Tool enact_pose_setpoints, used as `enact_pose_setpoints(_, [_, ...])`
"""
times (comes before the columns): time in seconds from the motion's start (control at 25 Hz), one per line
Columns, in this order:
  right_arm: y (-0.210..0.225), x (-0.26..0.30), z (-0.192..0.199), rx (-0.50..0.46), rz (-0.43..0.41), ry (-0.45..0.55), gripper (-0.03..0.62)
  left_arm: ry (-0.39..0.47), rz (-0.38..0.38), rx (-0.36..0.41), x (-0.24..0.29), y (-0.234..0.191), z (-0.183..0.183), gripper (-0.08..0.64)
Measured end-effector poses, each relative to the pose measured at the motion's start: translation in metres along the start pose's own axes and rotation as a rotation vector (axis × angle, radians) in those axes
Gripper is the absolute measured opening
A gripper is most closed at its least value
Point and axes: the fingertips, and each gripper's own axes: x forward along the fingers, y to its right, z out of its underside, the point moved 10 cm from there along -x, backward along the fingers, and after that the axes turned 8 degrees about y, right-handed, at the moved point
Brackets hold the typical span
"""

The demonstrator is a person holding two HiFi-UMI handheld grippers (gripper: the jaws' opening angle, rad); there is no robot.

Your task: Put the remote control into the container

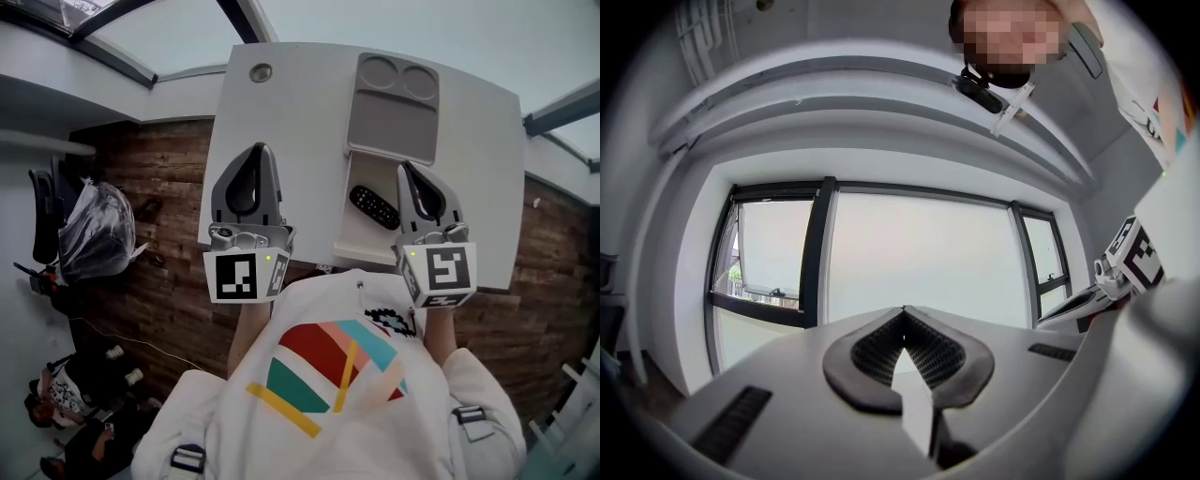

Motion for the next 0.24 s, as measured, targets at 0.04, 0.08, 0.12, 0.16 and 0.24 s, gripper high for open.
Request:
enact_pose_setpoints(0.04, [-0.0016,0.0009,0.0007,-0.005,-0.006,-0.004,0.000,-0.001,-0.003,-0.001,-0.0008,-0.0007,0.0005,0.003])
enact_pose_setpoints(0.08, [-0.0027,0.0017,0.0009,-0.010,-0.011,-0.006,0.000,-0.003,-0.006,-0.002,-0.0012,-0.0013,0.0009,0.003])
enact_pose_setpoints(0.12, [-0.0035,0.0025,0.0006,-0.013,-0.015,-0.006,0.000,-0.004,-0.007,-0.003,-0.0013,-0.0017,0.0013,0.003])
enact_pose_setpoints(0.16, [-0.0041,0.0033,0.0002,-0.013,-0.019,-0.003,0.000,-0.005,-0.009,-0.004,-0.0012,-0.0021,0.0016,0.003])
enact_pose_setpoints(0.24, [-0.0052,0.0050,-0.0010,-0.010,-0.027,0.006,0.000,-0.008,-0.010,-0.006,-0.0007,-0.0025,0.0022,0.003])
